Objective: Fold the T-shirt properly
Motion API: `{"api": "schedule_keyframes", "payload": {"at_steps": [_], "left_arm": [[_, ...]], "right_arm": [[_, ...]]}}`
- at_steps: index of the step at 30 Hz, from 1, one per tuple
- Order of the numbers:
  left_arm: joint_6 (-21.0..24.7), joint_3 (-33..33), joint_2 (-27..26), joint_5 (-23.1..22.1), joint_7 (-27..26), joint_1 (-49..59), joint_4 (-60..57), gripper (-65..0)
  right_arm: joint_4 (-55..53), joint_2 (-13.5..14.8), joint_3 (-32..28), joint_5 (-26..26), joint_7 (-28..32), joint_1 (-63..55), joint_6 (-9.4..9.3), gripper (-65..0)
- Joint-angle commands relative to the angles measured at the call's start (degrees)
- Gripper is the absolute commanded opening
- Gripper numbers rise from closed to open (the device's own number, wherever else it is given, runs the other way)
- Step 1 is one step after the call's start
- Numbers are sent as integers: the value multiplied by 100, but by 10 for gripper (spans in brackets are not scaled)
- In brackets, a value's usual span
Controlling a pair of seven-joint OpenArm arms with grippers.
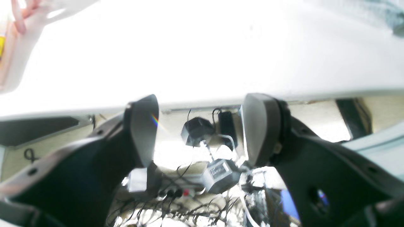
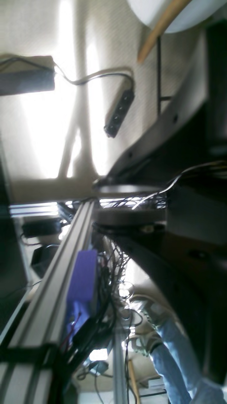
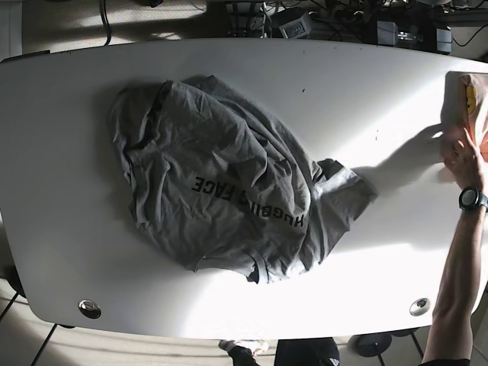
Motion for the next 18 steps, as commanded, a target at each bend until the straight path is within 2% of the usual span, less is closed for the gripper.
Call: {"api": "schedule_keyframes", "payload": {"at_steps": [1,4,9,10,14,18], "left_arm": [[0,170,-82,5,-116,-165,227,-260],[0,636,-363,23,-45,-622,289,-260],[18,1392,-732,31,1115,-1571,297,-258],[18,1533,-741,40,1440,-1853,289,-258],[9,1638,-741,40,2038,-2477,271,-257],[0,1884,-767,49,2407,-3022,192,-179]], "right_arm": [[28,34,20,24,363,-15,24,-564],[72,7,29,24,443,231,7,-564],[415,-2,126,33,443,662,7,-564],[565,-63,284,33,443,732,7,-564],[1004,-318,750,-11,434,900,24,-564],[1162,-274,864,-20,407,1172,24,-564]]}}
